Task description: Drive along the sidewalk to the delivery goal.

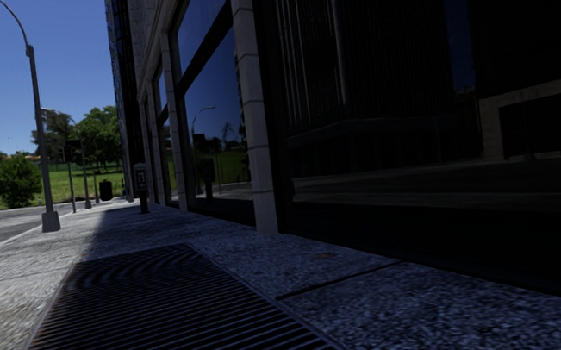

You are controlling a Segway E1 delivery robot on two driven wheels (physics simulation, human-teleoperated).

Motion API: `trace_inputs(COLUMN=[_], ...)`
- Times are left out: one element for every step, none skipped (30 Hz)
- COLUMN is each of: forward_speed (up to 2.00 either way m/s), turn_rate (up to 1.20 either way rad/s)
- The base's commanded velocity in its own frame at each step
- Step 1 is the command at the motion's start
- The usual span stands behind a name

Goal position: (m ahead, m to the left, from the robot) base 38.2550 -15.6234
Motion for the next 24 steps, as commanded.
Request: trace_inputs(forward_speed=[1.61,1.61,1.61,1.61,1.61,1.61,1.61,1.61,1.61,1.61,1.61,1.61,1.61,1.63,1.70,1.75,1.77,1.78,1.78,1.81,1.81,1.81,1.81,1.81], turn_rate=[0.56,0.56,0.56,0.56,0.56,0.56,0.56,0.56,0.56,0.56,0.56,0.56,0.56,0.56,0.56,0.56,0.56,0.56,0.56,0.56,0.56,0.56,0.56,0.56])
